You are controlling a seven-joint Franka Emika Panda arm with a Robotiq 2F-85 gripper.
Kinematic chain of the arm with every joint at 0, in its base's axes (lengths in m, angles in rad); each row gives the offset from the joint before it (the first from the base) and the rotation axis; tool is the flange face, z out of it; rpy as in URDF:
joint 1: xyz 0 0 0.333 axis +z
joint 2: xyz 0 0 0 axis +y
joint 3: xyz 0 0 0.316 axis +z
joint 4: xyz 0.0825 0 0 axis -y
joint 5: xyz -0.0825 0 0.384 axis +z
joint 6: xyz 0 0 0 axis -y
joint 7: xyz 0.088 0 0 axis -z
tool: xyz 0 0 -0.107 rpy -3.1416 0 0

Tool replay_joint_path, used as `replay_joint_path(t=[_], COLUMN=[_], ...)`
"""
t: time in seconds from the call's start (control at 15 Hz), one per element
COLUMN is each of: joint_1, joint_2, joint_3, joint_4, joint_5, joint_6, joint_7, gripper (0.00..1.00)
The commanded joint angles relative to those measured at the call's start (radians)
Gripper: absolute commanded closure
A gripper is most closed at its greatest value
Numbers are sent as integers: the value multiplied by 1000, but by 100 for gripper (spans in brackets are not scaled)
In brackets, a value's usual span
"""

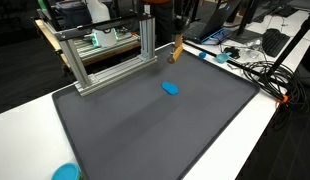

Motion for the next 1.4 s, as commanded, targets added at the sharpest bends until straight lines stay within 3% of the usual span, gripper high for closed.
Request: replay_joint_path(t=[0.0,0.13,0.2,0.27,0.4,0.47,0.53,0.87,1.33], joint_1=[9,27,14,16,15,10,4,-20,-61], joint_2=[63,100,56,69,78,56,29,-42,-92], joint_3=[17,16,19,19,19,28,33,32,9], joint_4=[77,97,39,41,40,-5,-27,-26,-51], joint_5=[-31,-149,-73,-85,-84,-76,-83,-94,32], joint_6=[-132,-129,-101,-98,-97,-70,-17,-17,33], joint_7=[-125,-132,-102,-101,-100,-170,-248,-523,-980], gripper=[78,78,78,53,53,78,78,78,78])
